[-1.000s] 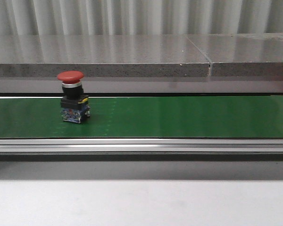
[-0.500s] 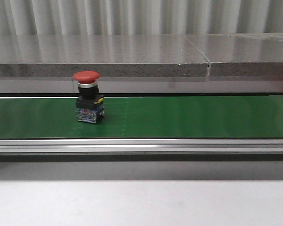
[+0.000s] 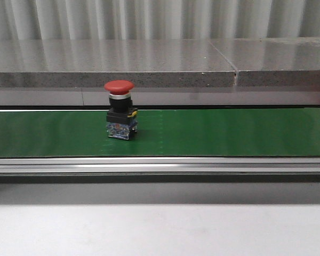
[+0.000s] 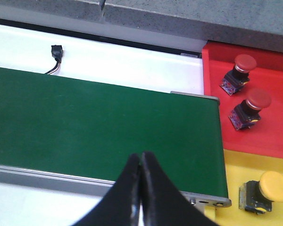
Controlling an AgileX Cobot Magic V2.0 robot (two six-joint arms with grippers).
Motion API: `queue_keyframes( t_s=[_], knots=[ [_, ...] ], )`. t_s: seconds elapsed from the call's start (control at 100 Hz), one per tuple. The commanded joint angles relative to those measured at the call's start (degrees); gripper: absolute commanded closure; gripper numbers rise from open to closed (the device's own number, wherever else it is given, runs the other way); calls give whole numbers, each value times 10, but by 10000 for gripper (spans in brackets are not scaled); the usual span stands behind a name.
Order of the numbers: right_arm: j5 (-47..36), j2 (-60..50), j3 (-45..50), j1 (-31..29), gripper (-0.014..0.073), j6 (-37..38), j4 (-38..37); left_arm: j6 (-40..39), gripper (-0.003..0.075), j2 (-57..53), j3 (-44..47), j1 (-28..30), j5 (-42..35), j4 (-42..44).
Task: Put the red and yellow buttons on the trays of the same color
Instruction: 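Place the yellow button on the belt and open the left gripper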
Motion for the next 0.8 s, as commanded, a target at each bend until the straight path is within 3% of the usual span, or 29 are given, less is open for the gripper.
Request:
queue_keyframes(
  t_s=[0.0, 0.13, 0.19, 0.32, 0.39, 0.46, 0.79],
  knots=[
    [-39, -3, -14, 1, 662, -4, -5, -1, 728, -8, -14, -4, -6, -12],
    [-39, -3, -14, 1, 662, -4, -5, -1, 603, 8, -14, -4, 10, -12],
    [-39, -3, -14, 1, 662, -4, -5, -1, 505, 10, -14, -4, 11, -12],
    [-39, -3, -14, 1, 662, -4, -5, -1, 212, 10, -14, -4, 18, -12],
    [-39, -3, -14, 1, 662, -4, -5, -1, 118, 10, -14, -4, 20, -12],
    [-39, -3, -14, 1, 662, -4, -5, -1, 88, 9, -14, -5, 21, -14],
    [-39, -3, -14, 1, 662, -4, -5, 12, 89, -49, -21, -35, 19, -22]
  ],
)
